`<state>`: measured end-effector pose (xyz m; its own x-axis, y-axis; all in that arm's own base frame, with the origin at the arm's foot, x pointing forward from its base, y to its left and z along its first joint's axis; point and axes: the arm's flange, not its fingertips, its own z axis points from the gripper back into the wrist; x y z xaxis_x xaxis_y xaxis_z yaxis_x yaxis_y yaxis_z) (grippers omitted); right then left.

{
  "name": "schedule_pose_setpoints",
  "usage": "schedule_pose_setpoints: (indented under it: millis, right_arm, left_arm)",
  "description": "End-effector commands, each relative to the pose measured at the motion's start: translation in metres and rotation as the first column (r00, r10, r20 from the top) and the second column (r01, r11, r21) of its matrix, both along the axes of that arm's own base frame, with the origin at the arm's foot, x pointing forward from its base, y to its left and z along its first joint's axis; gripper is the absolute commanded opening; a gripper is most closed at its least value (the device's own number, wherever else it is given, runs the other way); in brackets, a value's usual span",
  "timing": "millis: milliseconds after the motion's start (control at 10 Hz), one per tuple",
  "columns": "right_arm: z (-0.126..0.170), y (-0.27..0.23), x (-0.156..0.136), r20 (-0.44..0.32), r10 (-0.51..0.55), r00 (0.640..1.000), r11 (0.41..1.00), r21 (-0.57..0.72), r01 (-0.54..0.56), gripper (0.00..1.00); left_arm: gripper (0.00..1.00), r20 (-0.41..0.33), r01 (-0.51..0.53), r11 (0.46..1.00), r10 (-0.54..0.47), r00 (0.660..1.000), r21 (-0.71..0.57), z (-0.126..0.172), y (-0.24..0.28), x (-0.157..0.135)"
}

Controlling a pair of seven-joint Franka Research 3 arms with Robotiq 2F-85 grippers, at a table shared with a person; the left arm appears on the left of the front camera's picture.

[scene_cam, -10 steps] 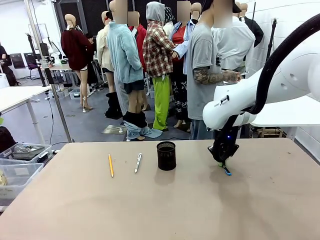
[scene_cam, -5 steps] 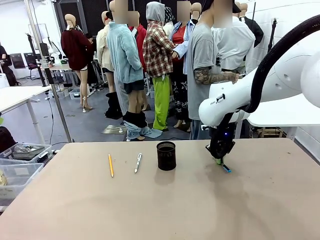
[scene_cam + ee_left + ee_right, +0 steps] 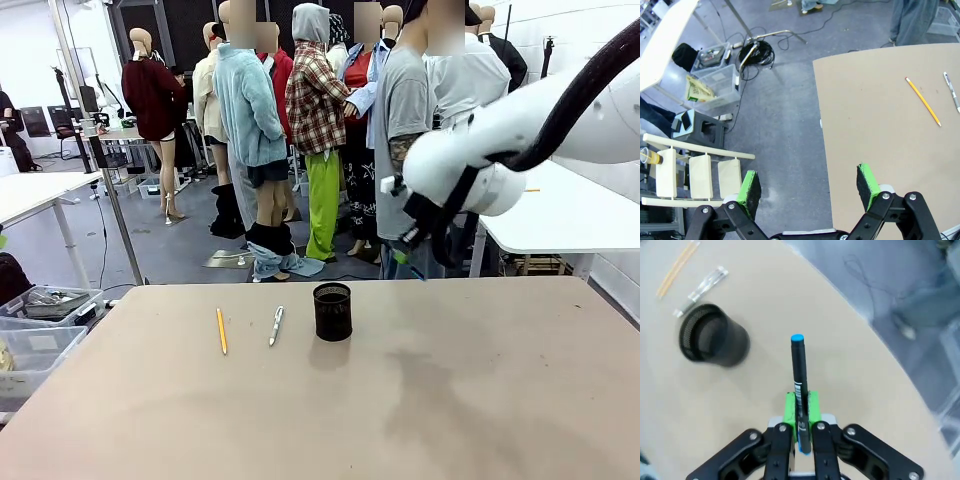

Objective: Place the pens into the pen holder.
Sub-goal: Pick up a writing instrument from the table and place it into the Pen holder.

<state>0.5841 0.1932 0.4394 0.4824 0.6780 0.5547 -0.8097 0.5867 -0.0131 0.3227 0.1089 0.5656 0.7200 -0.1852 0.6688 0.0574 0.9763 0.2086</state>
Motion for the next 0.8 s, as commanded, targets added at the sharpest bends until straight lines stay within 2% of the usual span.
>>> schedule_pose_setpoints:
  millis: [0, 200, 700]
  right_arm:
    - [-0.009, -0.007, -0.017, 0.143, 0.340, 0.929, 0.877, 0.309, -0.368, 0.00]
    - [-0.002, 0.021, -0.016, 0.182, 0.450, 0.874, 0.794, 0.365, -0.486, 0.00]
    - [-0.030, 0.058, 0.018, 0.149, 0.560, 0.815, 0.723, 0.393, -0.569, 0.00]
  left_arm:
    - [1.00, 0.012, -0.011, 1.000, 0.012, 1.000, -0.007, 0.000, 0.000, 0.002]
    - [1.00, 0.012, -0.011, 1.000, 0.012, 1.000, -0.007, 0.000, 0.000, 0.002]
    - [1.00, 0.012, -0.011, 1.000, 0.012, 1.000, -0.007, 0.000, 0.000, 0.002]
